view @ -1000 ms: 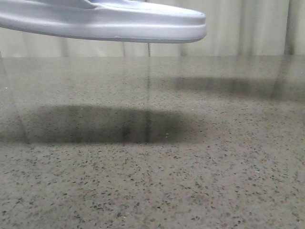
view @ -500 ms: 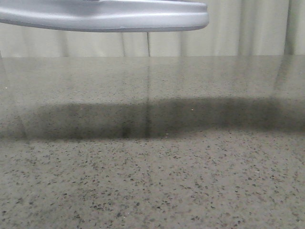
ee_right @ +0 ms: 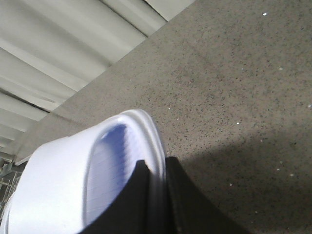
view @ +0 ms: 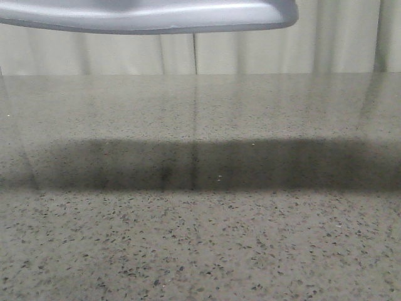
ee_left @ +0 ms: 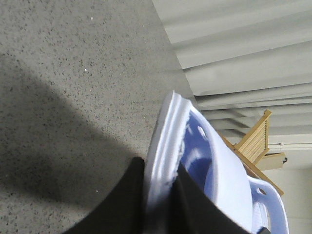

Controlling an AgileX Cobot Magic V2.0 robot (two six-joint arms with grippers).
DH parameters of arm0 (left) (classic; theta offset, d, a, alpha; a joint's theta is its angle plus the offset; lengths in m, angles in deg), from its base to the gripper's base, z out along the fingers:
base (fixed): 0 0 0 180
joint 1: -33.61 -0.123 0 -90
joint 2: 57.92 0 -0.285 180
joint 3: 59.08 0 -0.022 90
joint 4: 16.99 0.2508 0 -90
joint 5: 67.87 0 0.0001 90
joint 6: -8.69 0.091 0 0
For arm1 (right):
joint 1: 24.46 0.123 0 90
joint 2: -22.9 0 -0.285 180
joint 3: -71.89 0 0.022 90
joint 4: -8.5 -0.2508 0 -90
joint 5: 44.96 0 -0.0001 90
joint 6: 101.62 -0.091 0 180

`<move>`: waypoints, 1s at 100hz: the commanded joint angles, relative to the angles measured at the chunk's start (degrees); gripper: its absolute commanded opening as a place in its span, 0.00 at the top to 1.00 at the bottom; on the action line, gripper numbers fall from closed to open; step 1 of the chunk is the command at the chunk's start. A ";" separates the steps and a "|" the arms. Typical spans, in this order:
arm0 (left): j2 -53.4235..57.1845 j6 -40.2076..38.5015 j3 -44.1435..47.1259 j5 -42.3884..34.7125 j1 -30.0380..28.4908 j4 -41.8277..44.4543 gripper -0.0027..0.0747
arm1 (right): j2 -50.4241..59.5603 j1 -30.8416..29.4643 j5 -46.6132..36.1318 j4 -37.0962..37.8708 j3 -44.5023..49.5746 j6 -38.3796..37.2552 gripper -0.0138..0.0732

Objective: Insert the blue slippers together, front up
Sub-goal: 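Lift the second slipper with the right gripper toward the left gripper, then slide the right-held slipper into the left-held slipper, stacking them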

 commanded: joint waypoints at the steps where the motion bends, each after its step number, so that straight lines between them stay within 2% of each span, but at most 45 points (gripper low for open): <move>1: 0.07 -0.53 -1.57 1.06 0.44 -4.15 0.94 | 0.46 -0.34 -3.30 -2.46 -2.02 1.90 0.96; 24: 0.07 0.01 -1.57 4.43 0.44 -5.64 0.94 | 0.46 -0.25 -2.49 -3.42 -1.69 2.64 0.96; 39: 0.07 0.21 -1.57 6.58 0.44 -7.21 0.94 | 0.46 -0.25 -1.97 -6.38 -1.69 5.75 0.96; 78: 0.07 5.47 -1.57 11.66 0.44 -13.33 0.94 | -0.32 -0.25 -0.65 -9.34 -1.69 8.78 0.96; 100: 0.07 6.58 -1.57 14.48 0.44 -14.77 0.94 | -3.67 -0.25 0.93 -17.99 -1.69 17.27 0.96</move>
